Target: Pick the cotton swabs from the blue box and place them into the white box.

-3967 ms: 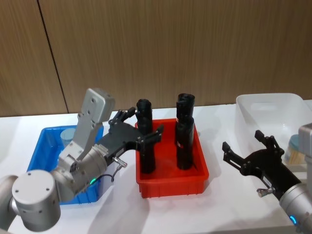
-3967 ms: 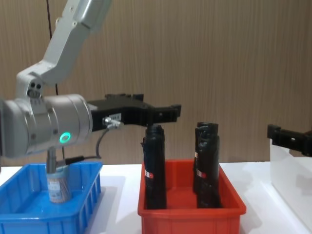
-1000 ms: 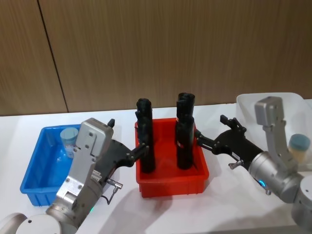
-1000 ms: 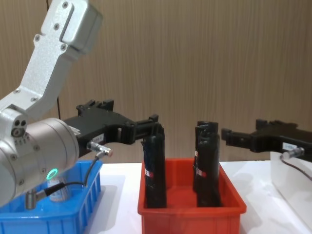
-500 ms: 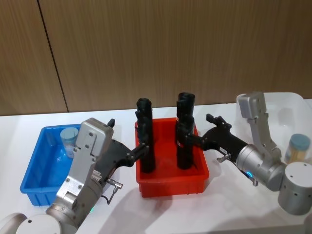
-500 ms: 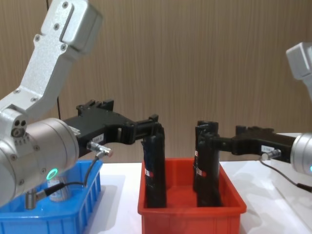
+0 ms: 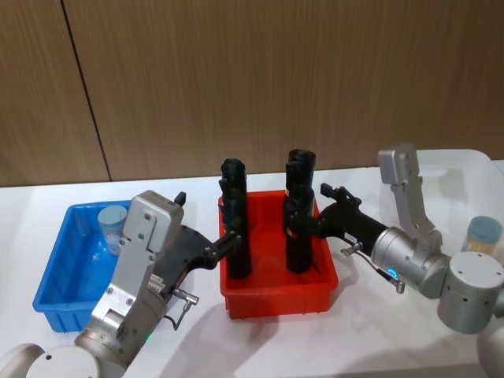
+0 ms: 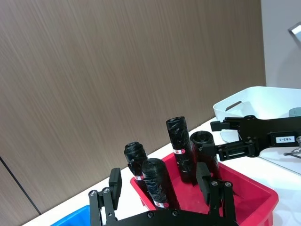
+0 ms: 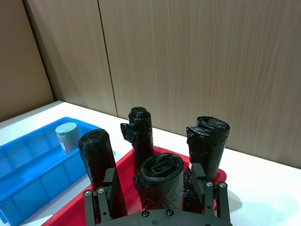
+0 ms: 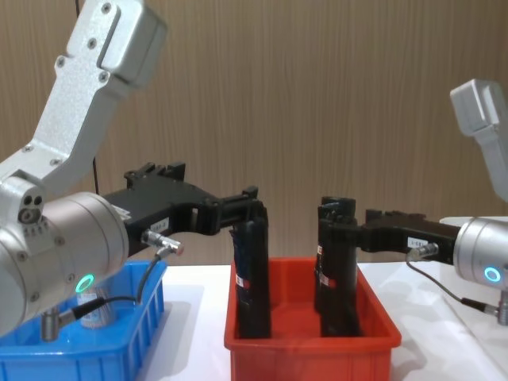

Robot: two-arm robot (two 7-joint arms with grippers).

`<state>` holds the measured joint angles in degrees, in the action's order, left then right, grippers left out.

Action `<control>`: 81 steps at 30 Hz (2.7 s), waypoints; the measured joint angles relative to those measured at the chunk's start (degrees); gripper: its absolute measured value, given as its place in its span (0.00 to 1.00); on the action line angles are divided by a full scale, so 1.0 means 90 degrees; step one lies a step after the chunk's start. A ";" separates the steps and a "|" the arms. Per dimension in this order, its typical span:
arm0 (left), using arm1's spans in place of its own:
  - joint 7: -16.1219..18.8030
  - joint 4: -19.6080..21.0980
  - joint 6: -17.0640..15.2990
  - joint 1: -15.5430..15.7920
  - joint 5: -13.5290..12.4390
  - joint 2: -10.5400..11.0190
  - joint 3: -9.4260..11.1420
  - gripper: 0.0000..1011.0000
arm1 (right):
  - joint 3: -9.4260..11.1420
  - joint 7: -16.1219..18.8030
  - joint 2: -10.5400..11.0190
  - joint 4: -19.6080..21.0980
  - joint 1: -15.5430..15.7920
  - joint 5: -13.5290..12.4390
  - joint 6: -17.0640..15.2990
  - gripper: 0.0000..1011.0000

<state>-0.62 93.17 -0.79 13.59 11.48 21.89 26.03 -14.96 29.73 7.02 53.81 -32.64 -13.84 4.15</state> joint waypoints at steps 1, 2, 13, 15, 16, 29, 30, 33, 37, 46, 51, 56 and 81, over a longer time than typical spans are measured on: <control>0.0000 0.0000 0.0000 0.0000 0.0000 0.0000 0.0000 0.99 | 0.0000 0.0016 -0.0009 -0.0043 -0.0025 -0.0014 0.0012 0.99; 0.0000 0.0000 0.0000 0.0000 0.0000 0.0000 0.0000 0.99 | 0.0000 0.0035 -0.0016 -0.0086 -0.0050 -0.0027 0.0023 0.99; 0.0000 0.0000 0.0000 0.0000 0.0000 0.0000 0.0000 0.99 | 0.0015 0.0253 -0.0123 -0.0711 -0.0404 -0.0166 0.0200 0.99; 0.0000 0.0000 0.0000 0.0000 0.0000 0.0000 0.0000 0.99 | 0.0015 0.0296 -0.0145 -0.0854 -0.0474 -0.0182 0.0235 0.99; 0.0000 0.0000 0.0000 0.0000 0.0000 0.0000 0.0000 0.99 | 0.0013 0.0322 -0.0161 -0.0943 -0.0525 -0.0188 0.0262 0.99; 0.0000 0.0000 0.0000 0.0000 0.0000 0.0000 0.0000 0.99 | -0.0056 0.0518 -0.0320 -0.1800 -0.0976 -0.0217 0.0539 0.99; 0.0000 0.0000 0.0000 0.0000 0.0000 0.0000 0.0000 0.99 | -0.0060 0.0529 -0.0328 -0.1842 -0.0997 -0.0216 0.0561 0.98; 0.0000 0.0000 0.0000 0.0000 0.0000 0.0000 0.0000 0.99 | -0.0076 0.0552 -0.0361 -0.2022 -0.1087 -0.0209 0.0625 0.92; 0.0000 0.0000 0.0000 0.0000 0.0000 0.0000 0.0000 0.99 | -0.0087 0.0563 -0.0388 -0.2175 -0.1161 -0.0203 0.0700 0.83; 0.0000 0.0000 0.0000 0.0000 0.0000 0.0000 0.0000 0.99 | -0.0107 0.0596 -0.0446 -0.2503 -0.1316 -0.0213 0.0877 0.57; 0.0000 0.0000 0.0000 0.0000 0.0000 0.0000 0.0000 0.99 | -0.0106 0.0594 -0.0441 -0.2417 -0.1297 -0.0230 0.0912 0.52; 0.0000 0.0000 0.0000 0.0000 0.0000 0.0000 0.0000 0.99 | -0.0095 0.0549 -0.0396 -0.2048 -0.1155 -0.0261 0.0840 0.49; 0.0000 0.0000 0.0000 0.0000 0.0000 0.0000 0.0000 0.99 | 0.0200 -0.0321 0.0213 0.1574 -0.0040 -0.0283 -0.0123 0.36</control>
<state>-0.62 93.17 -0.79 13.59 11.48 21.89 26.03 -13.16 26.84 8.94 67.98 -33.01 -16.38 3.04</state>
